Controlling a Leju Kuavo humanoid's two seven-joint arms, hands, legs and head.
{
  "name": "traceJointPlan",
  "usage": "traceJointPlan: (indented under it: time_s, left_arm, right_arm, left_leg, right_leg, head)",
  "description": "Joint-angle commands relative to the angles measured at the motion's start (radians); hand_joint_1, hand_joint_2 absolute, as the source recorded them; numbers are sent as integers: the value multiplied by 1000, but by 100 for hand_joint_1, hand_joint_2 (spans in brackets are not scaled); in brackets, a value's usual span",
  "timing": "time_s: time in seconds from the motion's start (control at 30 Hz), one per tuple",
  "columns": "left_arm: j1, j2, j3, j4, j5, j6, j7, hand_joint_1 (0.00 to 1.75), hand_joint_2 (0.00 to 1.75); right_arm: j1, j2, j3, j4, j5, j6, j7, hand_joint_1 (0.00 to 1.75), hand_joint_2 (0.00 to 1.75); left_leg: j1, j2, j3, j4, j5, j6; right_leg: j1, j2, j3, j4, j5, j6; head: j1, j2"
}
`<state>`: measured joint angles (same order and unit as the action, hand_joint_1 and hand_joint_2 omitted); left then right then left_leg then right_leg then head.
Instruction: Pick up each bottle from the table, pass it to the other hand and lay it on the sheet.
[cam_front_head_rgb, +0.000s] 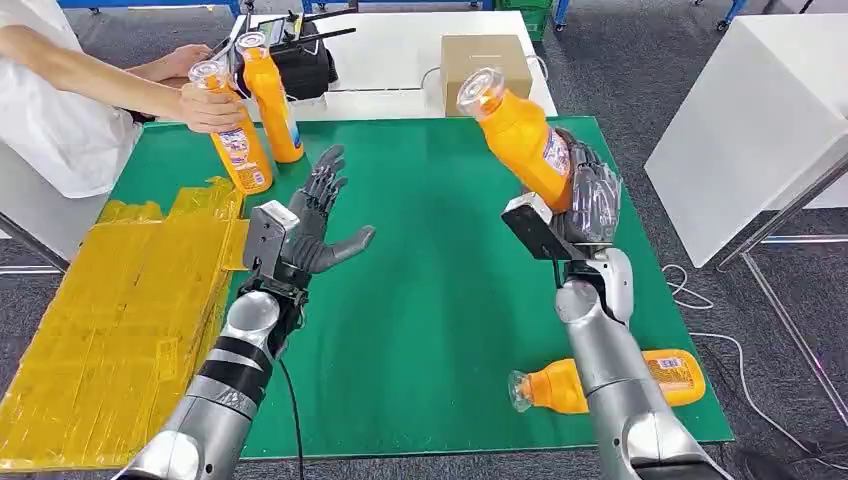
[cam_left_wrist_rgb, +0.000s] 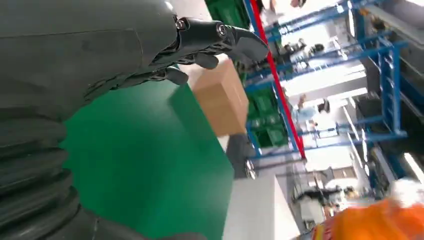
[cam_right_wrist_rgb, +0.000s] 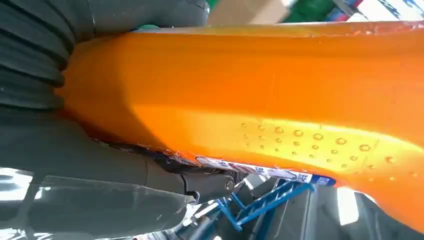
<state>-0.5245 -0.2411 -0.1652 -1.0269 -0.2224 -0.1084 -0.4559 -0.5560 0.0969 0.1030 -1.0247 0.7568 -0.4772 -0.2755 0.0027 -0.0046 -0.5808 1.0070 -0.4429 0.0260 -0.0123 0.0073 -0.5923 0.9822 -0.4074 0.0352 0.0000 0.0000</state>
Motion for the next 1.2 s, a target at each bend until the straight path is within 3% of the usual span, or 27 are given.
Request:
traceJointPlan:
  time_s: [0.03, 0.17, 0.47, 0.77, 1.0, 1.2]
  left_arm:
    - [-122, 21, -139, 92, 64, -66, 31, 0, 175]
    - [-160, 9, -154, 164, 129, -127, 30, 0, 175]
    - [-180, 1, -178, 181, 186, -150, 25, 0, 175]
    - [-184, -1, -188, 184, 201, -162, 26, 0, 175]
    - [-156, -12, -240, 129, 200, -157, 16, 0, 175]
    - [-161, -19, -257, 134, 199, -129, 16, 0, 175]
  right_arm:
    - [-13, 91, -55, 56, -248, 186, -166, 175, 175]
    - [11, 158, 11, 116, -271, 220, -242, 175, 175]
    - [-3, 231, 131, 298, -258, 233, -263, 175, 175]
    - [-19, 247, 176, 367, -231, 222, -247, 175, 175]
    - [-62, 252, 250, 473, -301, 194, -229, 175, 175]
    - [-63, 252, 400, 489, -335, 171, -186, 175, 175]
  left_leg:
    - [2, -1, 3, 1, -2, -1]
    - [2, 1, 4, -1, -2, -2]
    - [2, 2, 3, -1, -2, -1]
    - [2, 2, 2, 0, -1, -1]
    - [2, 0, 1, 0, -1, -1]
    - [3, 0, 2, 0, -2, -1]
  right_leg:
    - [2, -2, 4, 0, -1, -1]
    - [2, 0, 4, -1, -1, -2]
    - [3, 1, 3, -1, -1, -1]
    - [2, 1, 2, -1, -1, -1]
    - [2, 0, 1, 0, -1, -1]
    - [3, -1, 2, 0, -1, -1]
  head:
    - [0, 0]
    - [0, 0]
    - [0, 0]
    - [1, 0]
    - [0, 0]
    - [0, 0]
